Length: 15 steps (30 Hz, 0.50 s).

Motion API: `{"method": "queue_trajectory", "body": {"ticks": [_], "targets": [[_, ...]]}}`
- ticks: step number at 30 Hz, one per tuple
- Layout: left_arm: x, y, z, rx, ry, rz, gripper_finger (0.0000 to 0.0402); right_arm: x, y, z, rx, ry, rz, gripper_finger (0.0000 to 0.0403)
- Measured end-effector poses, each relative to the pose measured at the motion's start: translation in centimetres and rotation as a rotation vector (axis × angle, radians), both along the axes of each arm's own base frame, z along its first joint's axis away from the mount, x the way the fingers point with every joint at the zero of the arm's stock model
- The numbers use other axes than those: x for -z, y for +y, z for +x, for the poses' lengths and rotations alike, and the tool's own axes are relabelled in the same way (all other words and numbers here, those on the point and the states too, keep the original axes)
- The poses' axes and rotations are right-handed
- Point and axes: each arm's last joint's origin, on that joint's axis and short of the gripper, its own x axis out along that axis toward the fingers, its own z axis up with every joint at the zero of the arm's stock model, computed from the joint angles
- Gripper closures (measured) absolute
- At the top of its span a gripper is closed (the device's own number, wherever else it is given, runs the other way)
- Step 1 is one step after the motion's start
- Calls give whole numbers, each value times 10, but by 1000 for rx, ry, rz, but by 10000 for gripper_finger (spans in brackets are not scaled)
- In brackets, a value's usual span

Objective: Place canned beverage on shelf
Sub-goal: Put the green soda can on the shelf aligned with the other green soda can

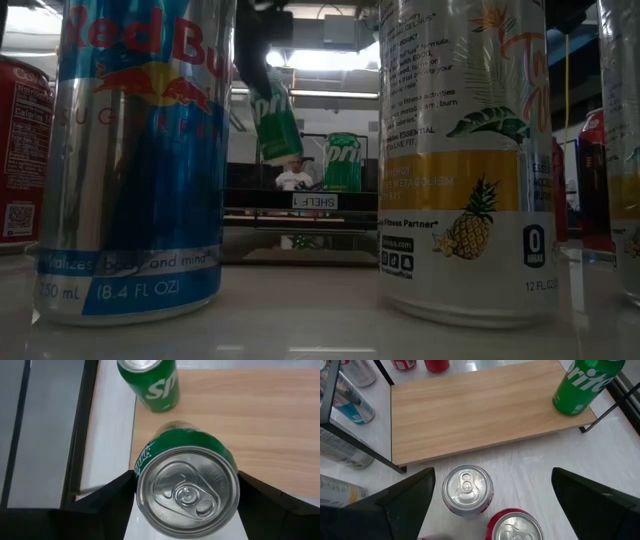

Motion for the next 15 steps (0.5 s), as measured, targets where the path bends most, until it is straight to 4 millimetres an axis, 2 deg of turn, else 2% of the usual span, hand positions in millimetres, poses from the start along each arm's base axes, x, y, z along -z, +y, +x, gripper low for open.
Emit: {"method": "queue_trajectory", "body": {"ticks": [8, 15], "targets": [[28, 25, 11, 47, 94, 9, 122, 0, 0, 0, 0, -1, 0, 8], [39, 36, 14, 72, 130, 13, 122, 0, 0, 0, 7, -3, -6, 8]]}}
